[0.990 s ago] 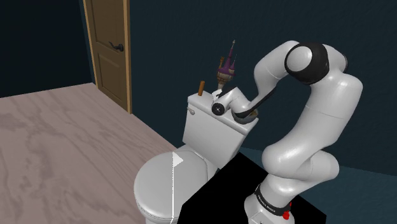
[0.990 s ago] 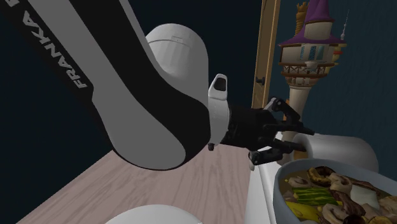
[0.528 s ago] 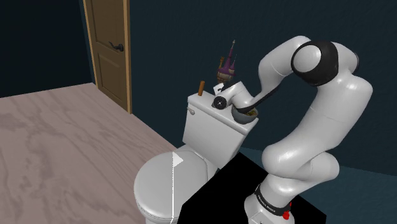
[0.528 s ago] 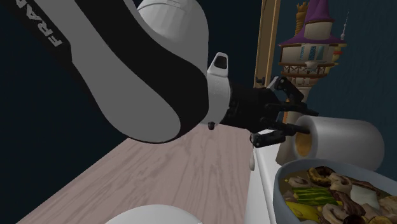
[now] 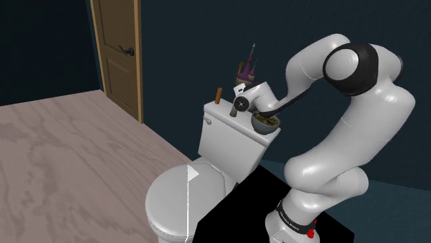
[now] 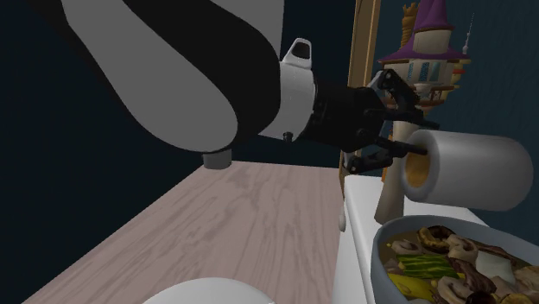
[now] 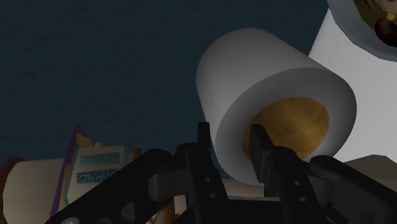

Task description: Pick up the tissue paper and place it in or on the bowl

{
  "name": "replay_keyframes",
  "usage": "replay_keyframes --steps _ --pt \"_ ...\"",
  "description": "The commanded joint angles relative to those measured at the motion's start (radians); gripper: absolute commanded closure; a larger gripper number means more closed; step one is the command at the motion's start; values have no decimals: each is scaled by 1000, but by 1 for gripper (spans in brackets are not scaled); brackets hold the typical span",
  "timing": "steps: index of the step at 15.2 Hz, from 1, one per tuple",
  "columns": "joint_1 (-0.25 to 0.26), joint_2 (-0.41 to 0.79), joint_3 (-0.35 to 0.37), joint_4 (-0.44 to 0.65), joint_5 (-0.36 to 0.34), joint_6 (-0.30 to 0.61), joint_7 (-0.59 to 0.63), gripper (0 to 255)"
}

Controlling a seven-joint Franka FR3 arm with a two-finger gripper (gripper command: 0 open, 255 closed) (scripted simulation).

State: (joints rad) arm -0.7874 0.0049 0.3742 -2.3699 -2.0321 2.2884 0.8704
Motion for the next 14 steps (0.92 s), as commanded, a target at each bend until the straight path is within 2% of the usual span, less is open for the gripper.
replay_keyframes --steps 1,14 --pt "-3 -25 -3 4 19 21 -26 255" --pt "-13 -146 -22 39 150 124 -195 255"
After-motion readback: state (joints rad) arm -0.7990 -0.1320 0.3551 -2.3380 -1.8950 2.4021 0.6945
